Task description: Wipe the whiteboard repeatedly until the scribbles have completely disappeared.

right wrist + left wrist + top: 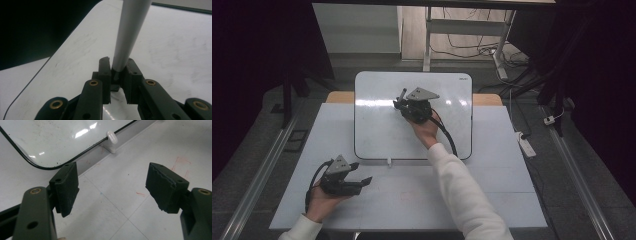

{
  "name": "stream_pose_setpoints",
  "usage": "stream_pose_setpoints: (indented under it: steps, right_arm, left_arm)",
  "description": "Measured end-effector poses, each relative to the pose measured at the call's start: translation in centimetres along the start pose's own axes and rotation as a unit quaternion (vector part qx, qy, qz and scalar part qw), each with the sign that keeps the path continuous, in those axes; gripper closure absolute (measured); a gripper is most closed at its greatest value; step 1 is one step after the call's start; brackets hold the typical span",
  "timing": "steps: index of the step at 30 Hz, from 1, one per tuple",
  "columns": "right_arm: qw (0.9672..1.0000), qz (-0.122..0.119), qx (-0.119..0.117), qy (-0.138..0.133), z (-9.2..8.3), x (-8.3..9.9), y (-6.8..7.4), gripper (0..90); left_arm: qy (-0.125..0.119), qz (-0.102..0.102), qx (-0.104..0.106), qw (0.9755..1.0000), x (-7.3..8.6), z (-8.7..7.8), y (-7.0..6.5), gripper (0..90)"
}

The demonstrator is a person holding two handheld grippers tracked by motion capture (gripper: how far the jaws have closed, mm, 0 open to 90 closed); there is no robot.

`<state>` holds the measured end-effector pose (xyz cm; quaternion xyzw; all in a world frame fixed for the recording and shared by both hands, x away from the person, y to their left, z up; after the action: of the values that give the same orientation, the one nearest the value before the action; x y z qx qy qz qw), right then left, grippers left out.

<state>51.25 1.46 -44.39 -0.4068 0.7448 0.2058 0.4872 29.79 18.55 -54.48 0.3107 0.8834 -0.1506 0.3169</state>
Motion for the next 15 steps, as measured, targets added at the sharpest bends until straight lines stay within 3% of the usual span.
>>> stream_pose_setpoints:
  steps: [3,4,6,9,11,13,15]
  right_arm:
    - [0.9986,0.028,0.038,-0.023,-0.9,-0.7,-2.2,78.0]
    - [0.9982,0.038,0.038,-0.025,-1.1,-0.7,-2.6,78.0]
    - [0.9984,0.034,0.039,-0.023,-1.1,-0.6,-2.2,78.0]
    - [0.9999,0.013,-0.007,0.000,0.0,0.6,0.6,78.0]
    - [0.9998,-0.011,-0.013,0.008,0.4,1.2,2.0,78.0]
    - [0.9999,-0.004,-0.014,0.005,0.2,1.1,1.4,78.0]
    - [0.9998,0.013,0.014,-0.008,-0.5,0.6,-0.1,78.0]
  left_arm:
    - [-0.003,-0.001,0.000,1.0000,0.0,-0.1,0.1,27.3]
    - [-0.003,-0.002,0.001,1.0000,0.0,-0.1,0.1,27.2]
    - [0.000,0.000,0.001,1.0000,0.0,0.1,0.1,27.3]
    - [0.002,0.002,0.002,1.0000,-0.1,0.1,0.0,27.2]
    - [0.000,0.002,0.001,1.0000,0.0,0.0,0.0,27.3]
    - [-0.001,0.001,0.000,1.0000,0.0,-0.1,0.0,27.3]
    - [-0.003,0.001,0.000,1.0000,0.0,-0.2,0.0,27.3]
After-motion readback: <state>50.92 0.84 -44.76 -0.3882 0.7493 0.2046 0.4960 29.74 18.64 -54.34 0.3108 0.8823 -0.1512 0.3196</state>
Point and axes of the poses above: each handheld gripper's, and its own axes: z roughly forward along the jaws, x roughly out of its underside, y roughly to its left, the point moved 6 cm from there along z, roughly forward along the jaws, and after that the axes turned 10 degrees about y, right-handed, at the moved point
